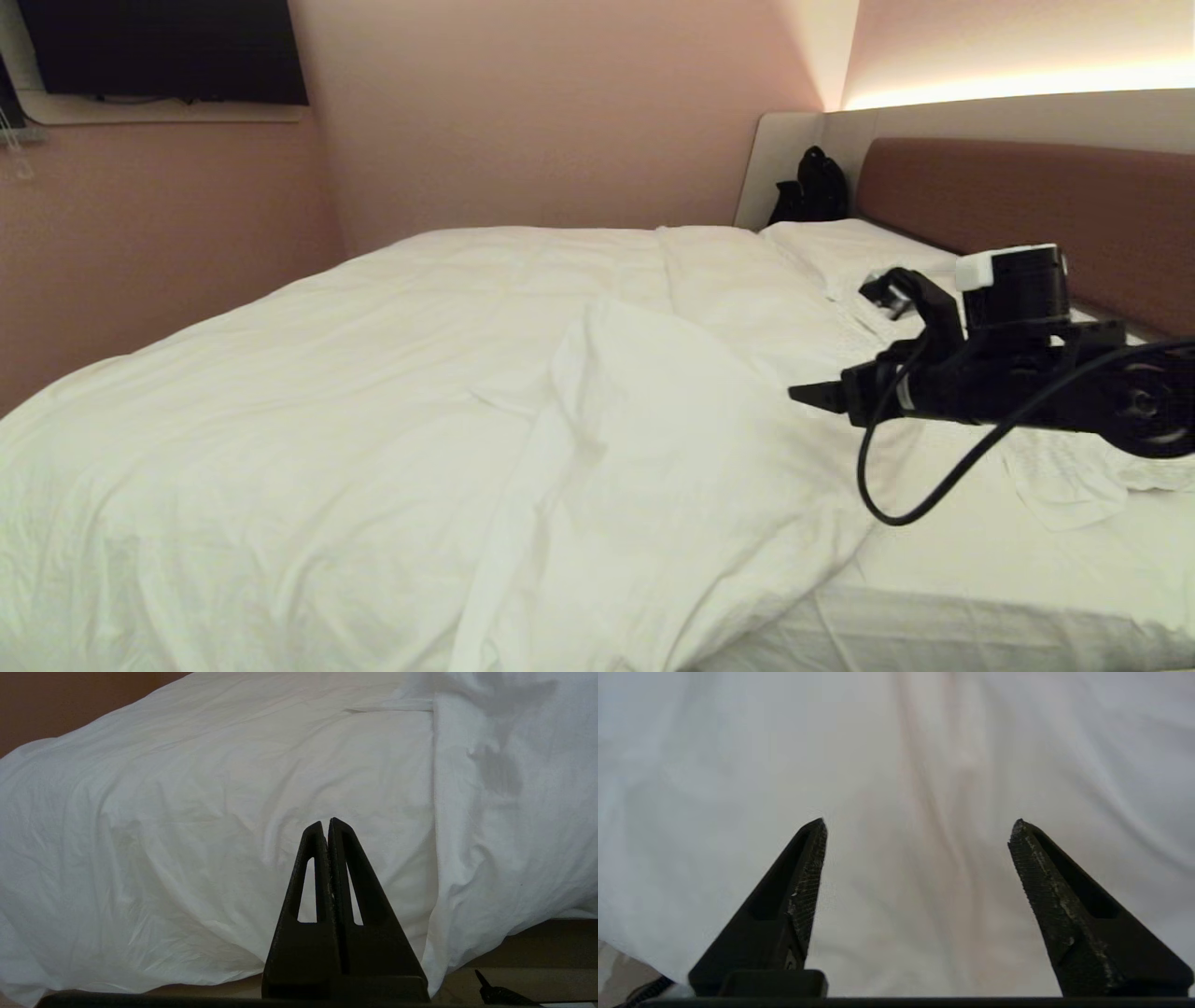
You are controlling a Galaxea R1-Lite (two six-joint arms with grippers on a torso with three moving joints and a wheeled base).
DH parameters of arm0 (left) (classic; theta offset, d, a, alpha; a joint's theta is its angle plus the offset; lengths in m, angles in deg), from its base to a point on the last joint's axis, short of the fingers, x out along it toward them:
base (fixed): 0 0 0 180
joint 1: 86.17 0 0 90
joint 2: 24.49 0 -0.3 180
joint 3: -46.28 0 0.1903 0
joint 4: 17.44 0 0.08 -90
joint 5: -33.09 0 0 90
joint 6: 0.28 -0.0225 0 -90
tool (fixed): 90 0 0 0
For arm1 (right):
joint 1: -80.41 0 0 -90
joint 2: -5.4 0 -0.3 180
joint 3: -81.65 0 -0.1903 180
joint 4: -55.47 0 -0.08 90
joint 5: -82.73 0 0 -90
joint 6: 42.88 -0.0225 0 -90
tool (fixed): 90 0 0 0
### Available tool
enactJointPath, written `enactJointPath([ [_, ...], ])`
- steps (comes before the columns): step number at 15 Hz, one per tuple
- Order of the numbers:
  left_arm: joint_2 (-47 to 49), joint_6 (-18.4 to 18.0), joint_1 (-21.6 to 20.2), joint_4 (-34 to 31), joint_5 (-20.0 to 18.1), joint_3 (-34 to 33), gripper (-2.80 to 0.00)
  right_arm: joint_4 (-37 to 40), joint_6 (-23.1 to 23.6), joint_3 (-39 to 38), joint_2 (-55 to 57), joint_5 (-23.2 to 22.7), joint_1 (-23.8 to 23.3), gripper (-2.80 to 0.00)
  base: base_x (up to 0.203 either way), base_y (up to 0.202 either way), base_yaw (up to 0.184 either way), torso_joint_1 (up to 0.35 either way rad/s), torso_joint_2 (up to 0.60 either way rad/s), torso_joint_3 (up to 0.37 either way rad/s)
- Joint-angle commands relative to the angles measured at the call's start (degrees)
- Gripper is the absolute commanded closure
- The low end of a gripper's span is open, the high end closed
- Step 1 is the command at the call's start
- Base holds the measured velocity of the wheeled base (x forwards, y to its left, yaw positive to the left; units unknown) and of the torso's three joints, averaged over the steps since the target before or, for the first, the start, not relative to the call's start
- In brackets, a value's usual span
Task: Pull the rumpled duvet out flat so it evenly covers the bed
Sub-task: Flatten the corners of the folded blanket
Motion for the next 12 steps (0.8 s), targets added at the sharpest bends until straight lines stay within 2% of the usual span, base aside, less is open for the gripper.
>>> enactJointPath([
  [1,0.0,-0.03,0.01,-0.01,0.0,0.0,0.0,-0.13,-0.12,6.39,8.68,0.02,4.67,-2.8,0.0,0.0,0.0,0.0,0.0,0.0],
  [4,0.0,-0.03,0.01,-0.01,0.0,0.0,0.0,-0.19,-0.19,13.53,17.49,0.09,7.38,-2.8,0.0,0.0,0.0,0.0,0.0,0.0],
  [9,0.0,-0.03,0.0,-0.01,0.0,0.0,0.0,-0.1,-0.13,21.16,28.26,0.39,8.04,-2.8,0.0,0.0,0.0,0.0,0.0,0.0],
  [12,0.0,-0.03,-0.08,-0.01,0.0,0.0,0.0,0.07,-0.11,27.84,39.64,3.14,7.77,-2.8,0.0,0.0,0.0,0.0,0.0,0.0],
])
